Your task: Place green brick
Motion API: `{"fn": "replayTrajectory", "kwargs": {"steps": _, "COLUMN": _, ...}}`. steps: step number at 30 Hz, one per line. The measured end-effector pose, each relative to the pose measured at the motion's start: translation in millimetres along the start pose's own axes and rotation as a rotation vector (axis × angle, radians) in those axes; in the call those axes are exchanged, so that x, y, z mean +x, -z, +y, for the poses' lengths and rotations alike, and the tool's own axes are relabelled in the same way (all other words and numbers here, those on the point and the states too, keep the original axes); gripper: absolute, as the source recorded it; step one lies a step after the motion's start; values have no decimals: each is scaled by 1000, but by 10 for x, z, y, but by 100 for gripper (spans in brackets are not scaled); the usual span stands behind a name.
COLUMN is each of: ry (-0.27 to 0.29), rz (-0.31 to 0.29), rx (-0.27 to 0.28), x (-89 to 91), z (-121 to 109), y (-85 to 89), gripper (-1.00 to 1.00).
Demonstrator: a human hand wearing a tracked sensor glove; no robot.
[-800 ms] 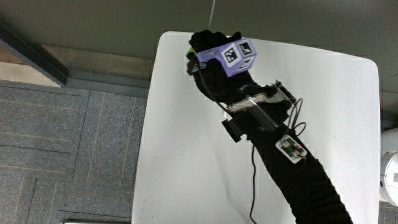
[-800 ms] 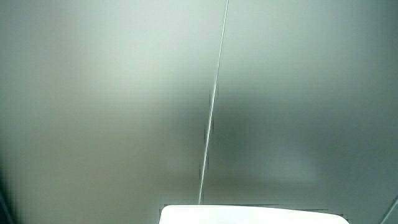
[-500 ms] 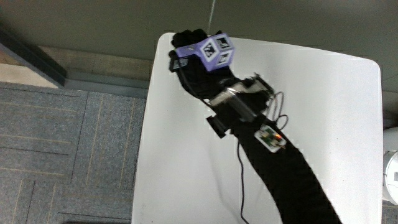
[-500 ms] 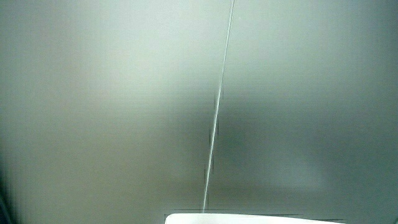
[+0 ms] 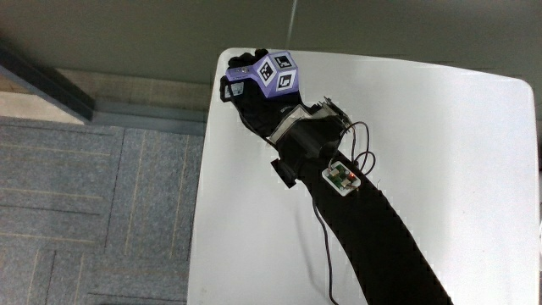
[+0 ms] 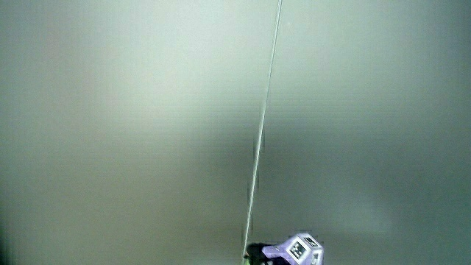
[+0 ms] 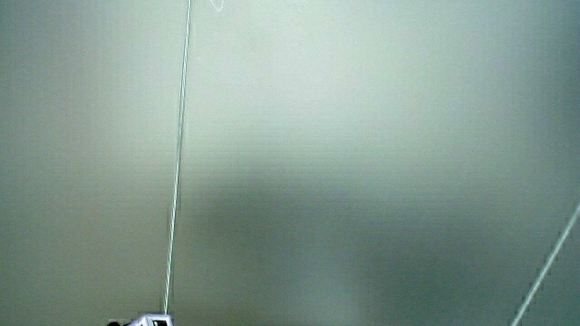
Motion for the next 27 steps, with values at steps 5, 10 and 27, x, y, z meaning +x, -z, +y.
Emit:
{"fn": "replayTrajectory", "kwargs": {"steps": 5, "ry": 20, "rz": 15, "rx": -3, "x": 107, "z": -52, "y": 61, "gripper": 0}}
{"fn": "replayTrajectory", "kwargs": {"steps": 10, "ry": 30, "rz": 21, "rx": -4, "x": 105, "z": -69, "y": 55, "gripper": 0}}
{"fn": "replayTrajectory", "kwargs": {"steps": 27, "ry": 41, "rz": -42, "rx": -41, "x": 188, "z": -99, "y": 78, "gripper": -71}}
